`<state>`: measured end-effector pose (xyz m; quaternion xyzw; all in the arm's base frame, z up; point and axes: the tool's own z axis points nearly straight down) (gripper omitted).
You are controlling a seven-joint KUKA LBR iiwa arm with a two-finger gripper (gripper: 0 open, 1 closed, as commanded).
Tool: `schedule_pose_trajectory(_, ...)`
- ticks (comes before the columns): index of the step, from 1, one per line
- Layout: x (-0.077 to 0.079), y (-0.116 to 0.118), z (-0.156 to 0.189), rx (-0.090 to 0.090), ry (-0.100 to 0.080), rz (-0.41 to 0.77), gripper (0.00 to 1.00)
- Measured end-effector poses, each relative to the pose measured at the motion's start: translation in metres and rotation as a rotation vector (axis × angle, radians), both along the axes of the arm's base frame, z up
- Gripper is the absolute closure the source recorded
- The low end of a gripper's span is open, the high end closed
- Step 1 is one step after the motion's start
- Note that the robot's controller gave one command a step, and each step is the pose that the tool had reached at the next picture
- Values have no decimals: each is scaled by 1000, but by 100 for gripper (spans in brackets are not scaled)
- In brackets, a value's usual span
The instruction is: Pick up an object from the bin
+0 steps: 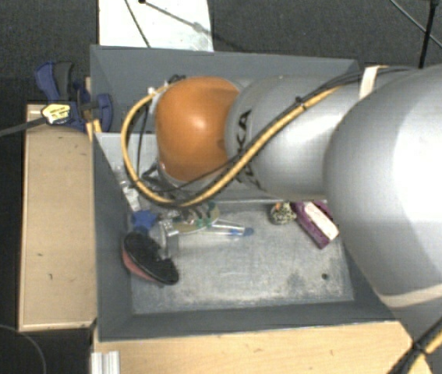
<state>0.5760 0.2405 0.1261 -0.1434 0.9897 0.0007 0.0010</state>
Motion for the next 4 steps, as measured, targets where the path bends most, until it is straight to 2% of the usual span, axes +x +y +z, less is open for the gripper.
schedule_pose_trajectory(1, -29, 4, -49, 2, -18, 229, 0)
schedule_pose_trajectory(2, -60, -5, -56, -1, 0, 796, 0)
schedule_pose_trajectory(3, -60, -5, -55, -1, 0, 789, 100)
schedule_pose_trajectory(4, -62, 4, 104, -1, -9, 768, 100)
